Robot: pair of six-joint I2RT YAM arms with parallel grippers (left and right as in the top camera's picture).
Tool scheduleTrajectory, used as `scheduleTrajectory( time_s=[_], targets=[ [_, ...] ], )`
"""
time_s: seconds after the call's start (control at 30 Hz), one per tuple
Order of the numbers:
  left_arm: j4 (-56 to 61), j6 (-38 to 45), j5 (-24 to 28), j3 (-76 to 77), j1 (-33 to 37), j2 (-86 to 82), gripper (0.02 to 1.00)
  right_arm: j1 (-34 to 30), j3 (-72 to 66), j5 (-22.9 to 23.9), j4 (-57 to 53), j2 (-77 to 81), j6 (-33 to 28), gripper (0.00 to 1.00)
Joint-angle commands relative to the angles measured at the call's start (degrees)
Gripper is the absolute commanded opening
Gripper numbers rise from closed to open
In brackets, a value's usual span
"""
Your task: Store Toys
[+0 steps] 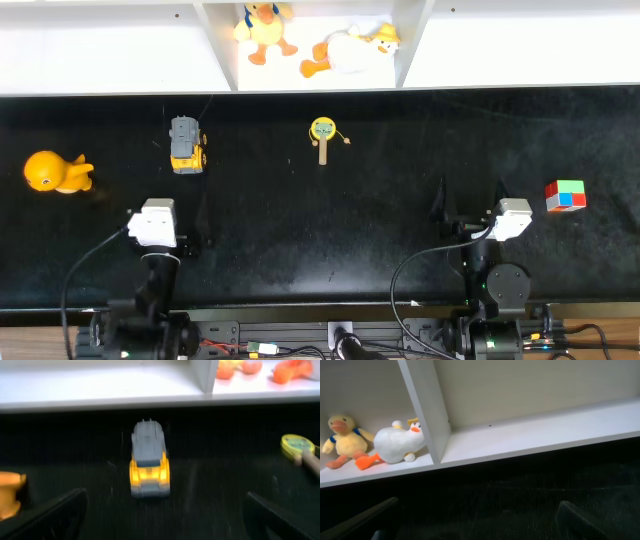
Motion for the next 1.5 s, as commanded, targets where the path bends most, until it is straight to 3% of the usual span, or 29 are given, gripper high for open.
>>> scheduleTrajectory(
  time_s=[0.03, 0.2, 0.3, 0.43, 0.73, 1.03, 1.27, 1.5],
  targets=[
    [-11.13, 6.95, 2.25, 16.37, 1.81, 11.32, 0.993, -0.15, -0.76, -0.39, 0.28, -0.68, -0.13, 0.993],
    [-21.86, 17.97, 9.44, 30.86, 9.38, 24.48, 0.993, -0.15, -0.76, -0.39, 0.28, -0.68, -0.13, 0.993],
    [-21.70, 22.23, 15.52, 33.14, 14.69, 28.04, 0.991, -0.15, -0.76, -0.39, 0.28, -0.68, -0.15, 0.996],
    [-18.78, 27.93, 27.36, 33.40, 25.27, 34.49, 0.991, -0.15, -0.76, -0.39, 0.28, -0.68, -0.13, 0.996],
    [-19.58, 44.35, 40.89, 36.04, 43.32, 48.52, 0.993, -0.15, -0.76, -0.39, 0.28, -0.68, -0.13, 0.993],
    [-29.35, 63.95, 42.56, 39.30, 61.13, 52.37, 0.993, -0.15, -0.76, -0.42, 0.28, -0.68, -0.13, 0.993],
    [-33.14, 67.43, 33.83, 49.05, 64.39, 60.52, 0.996, -0.15, -0.76, -0.42, 0.28, -0.68, -0.13, 0.996],
    [-31.45, 67.41, 41.40, 52.48, 64.08, 74.29, 0.996, -0.15, -0.76, -0.39, 0.28, -0.68, -0.15, 0.996]
  ],
)
